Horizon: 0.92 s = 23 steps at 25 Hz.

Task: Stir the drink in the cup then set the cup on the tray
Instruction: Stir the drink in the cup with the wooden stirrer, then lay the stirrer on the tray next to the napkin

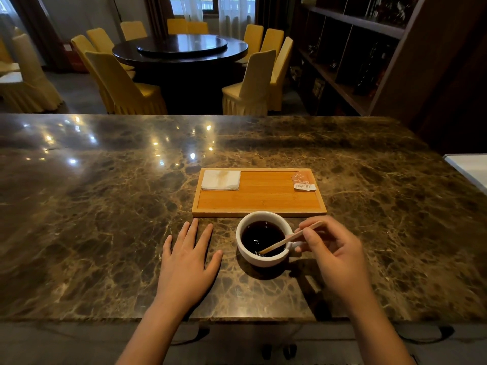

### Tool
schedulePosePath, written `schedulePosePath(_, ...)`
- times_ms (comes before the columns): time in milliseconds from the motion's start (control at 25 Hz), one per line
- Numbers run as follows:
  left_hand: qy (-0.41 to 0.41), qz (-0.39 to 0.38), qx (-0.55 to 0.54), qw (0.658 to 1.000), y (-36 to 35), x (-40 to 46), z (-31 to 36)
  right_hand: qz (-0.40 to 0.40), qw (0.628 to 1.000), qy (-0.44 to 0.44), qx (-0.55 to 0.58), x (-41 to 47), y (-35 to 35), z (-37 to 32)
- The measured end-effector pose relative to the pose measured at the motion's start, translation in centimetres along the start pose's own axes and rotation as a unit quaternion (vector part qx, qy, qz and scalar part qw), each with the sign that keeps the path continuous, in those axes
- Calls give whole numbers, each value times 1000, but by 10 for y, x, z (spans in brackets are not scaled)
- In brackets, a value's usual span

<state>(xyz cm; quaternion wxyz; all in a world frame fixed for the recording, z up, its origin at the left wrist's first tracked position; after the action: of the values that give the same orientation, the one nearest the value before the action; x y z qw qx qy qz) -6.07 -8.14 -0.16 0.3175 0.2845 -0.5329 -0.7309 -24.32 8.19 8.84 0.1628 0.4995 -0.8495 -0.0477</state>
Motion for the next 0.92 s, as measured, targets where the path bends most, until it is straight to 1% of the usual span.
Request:
schedulePosePath(80,0,1,0,1000,0,0,0,36,999,0,5,3,14,-2)
schedulePosePath(160,-2,5,-7,1000,1,-1,1,64,998,4,-17,7,28,-8)
schedulePosePath(360,-3,3,-7,1000,1,0,1,89,992,25,-89,20,50,-27)
schedulePosePath(440,-3,5,-10,1000,2,-1,1,89,990,38,-101,24,53,-37)
schedulePosePath(560,-2,4,-11,1000,2,-2,2,71,992,65,-80,32,49,-55)
schedulePosePath(640,0,3,-10,1000,2,-2,2,56,992,92,-63,40,43,-67)
schedulePosePath(720,1,2,-10,1000,2,-2,2,33,988,133,-76,54,33,-77)
schedulePosePath(800,3,2,-10,1000,3,-2,1,8,969,199,-144,70,15,-88)
schedulePosePath(840,4,3,-12,1000,3,-2,1,-3,952,242,-189,78,4,-93)
schedulePosePath(920,4,4,-15,1000,3,-2,1,-32,906,327,-268,91,-22,-96)
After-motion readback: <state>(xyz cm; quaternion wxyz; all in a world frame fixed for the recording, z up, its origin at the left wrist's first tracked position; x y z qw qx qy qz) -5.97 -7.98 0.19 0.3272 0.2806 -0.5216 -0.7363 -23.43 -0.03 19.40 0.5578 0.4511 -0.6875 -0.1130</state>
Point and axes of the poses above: each hand's wrist, its own x-axis towards the middle knuckle, its own y-axis out of the back of the hand, z = x × y, the point moved 10 cm from there along x, towards the middle knuckle, and after that the axes turned 11 degrees about -z, right-handed, at the moved point
